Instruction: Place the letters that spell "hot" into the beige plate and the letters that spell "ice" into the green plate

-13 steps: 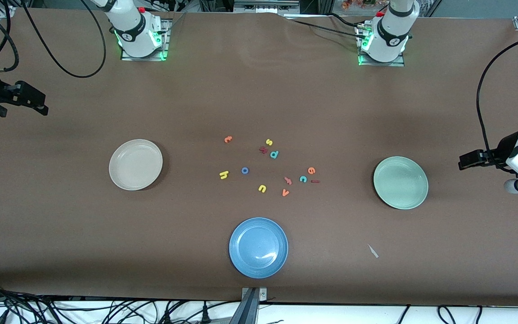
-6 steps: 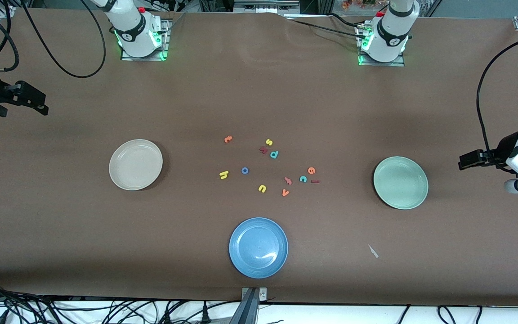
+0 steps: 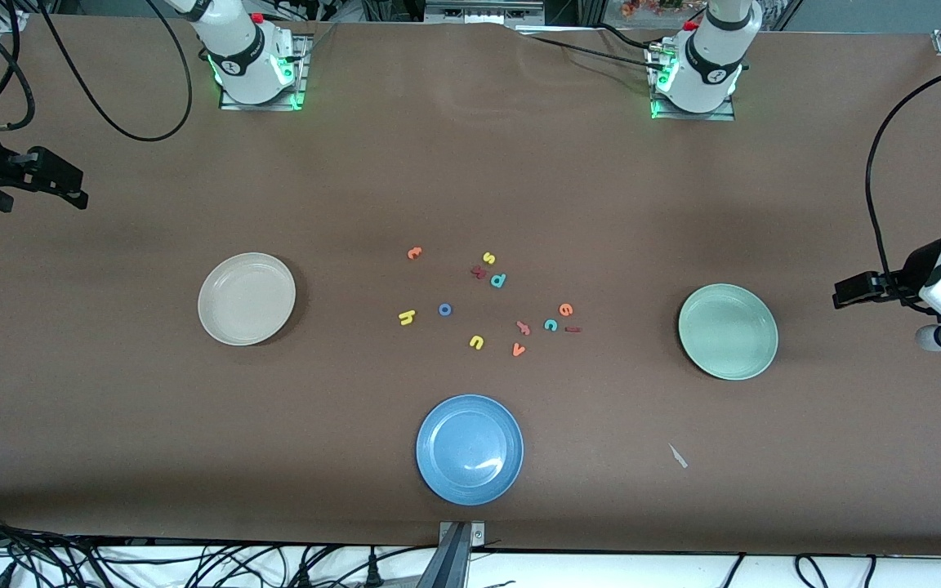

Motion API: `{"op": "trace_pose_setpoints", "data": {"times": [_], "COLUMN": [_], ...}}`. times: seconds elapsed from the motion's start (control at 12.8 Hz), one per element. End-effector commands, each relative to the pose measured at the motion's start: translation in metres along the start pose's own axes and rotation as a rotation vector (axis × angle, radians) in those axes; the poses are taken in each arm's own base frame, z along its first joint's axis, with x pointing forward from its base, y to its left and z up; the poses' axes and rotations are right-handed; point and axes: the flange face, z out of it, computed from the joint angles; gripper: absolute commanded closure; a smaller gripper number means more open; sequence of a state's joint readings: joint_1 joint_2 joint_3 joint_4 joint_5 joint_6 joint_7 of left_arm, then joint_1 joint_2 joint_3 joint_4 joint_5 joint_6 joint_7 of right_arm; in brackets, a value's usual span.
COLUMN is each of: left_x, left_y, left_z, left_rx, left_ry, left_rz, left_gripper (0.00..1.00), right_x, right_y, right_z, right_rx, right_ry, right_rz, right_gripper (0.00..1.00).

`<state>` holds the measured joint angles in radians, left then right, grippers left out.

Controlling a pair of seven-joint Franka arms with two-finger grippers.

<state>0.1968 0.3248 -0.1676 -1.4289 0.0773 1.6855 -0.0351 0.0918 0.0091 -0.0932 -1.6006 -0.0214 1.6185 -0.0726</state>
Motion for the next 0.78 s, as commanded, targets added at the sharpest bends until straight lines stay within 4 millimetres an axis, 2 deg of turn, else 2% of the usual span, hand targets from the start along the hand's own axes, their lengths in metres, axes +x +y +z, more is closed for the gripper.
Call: {"op": "trace_pose_setpoints", "data": {"times": [0.0, 0.71], "left_x": [-0.0020, -0.0021], "left_y": [-0.0016, -0.0016], "left_z": [-0.0027, -0.0020], "left_rx": [0.019, 0.019], "left_ry": [-0.005, -0.007], "left_rz": [0.008, 0.008], "left_gripper": [0.00, 0.00], "right_x": [0.0003, -0.0008], "right_y": [-0.0005, -0.0006], "right_z": [-0.0031, -0.0008], "right_rx": [-0.011, -0.010], "right_ry": [-0.010, -0.022], "right_rz": [-0.003, -0.001], "right_gripper": [0.00, 0.00]}}
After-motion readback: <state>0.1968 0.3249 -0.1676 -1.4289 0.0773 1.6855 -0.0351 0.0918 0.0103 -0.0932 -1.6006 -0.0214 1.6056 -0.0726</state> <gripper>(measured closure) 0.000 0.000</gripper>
